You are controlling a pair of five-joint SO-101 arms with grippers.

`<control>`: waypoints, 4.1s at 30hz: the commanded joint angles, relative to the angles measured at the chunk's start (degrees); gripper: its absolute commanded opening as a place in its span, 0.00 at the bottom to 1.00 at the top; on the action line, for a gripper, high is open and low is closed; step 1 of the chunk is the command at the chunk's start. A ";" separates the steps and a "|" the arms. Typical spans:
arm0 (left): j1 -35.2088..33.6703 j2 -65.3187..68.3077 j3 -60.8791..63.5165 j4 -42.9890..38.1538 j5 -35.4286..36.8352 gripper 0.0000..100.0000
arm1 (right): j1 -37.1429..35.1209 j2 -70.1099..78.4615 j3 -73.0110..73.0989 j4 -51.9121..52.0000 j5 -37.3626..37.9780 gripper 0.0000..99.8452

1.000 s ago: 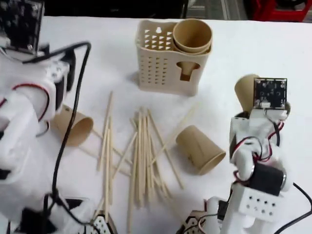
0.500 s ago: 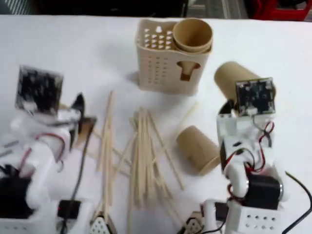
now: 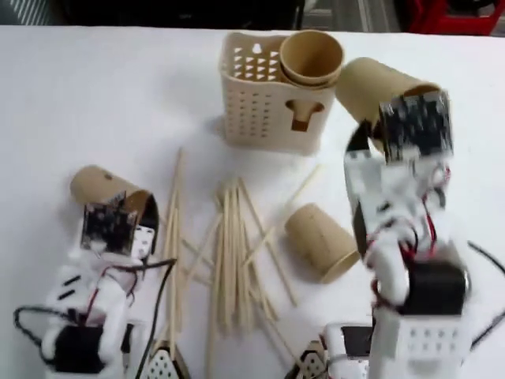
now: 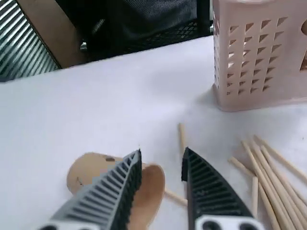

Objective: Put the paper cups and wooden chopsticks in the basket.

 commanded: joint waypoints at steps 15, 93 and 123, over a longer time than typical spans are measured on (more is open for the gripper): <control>-3.47 -0.22 8.53 -1.76 0.09 0.15 | -5.05 35.30 -42.64 8.31 7.38 0.02; -3.47 -0.22 8.88 -1.76 0.09 0.15 | -8.84 45.93 -51.43 25.80 15.47 0.23; -3.56 -0.22 11.34 -5.19 0.09 0.15 | 7.34 11.56 12.04 28.97 65.14 0.23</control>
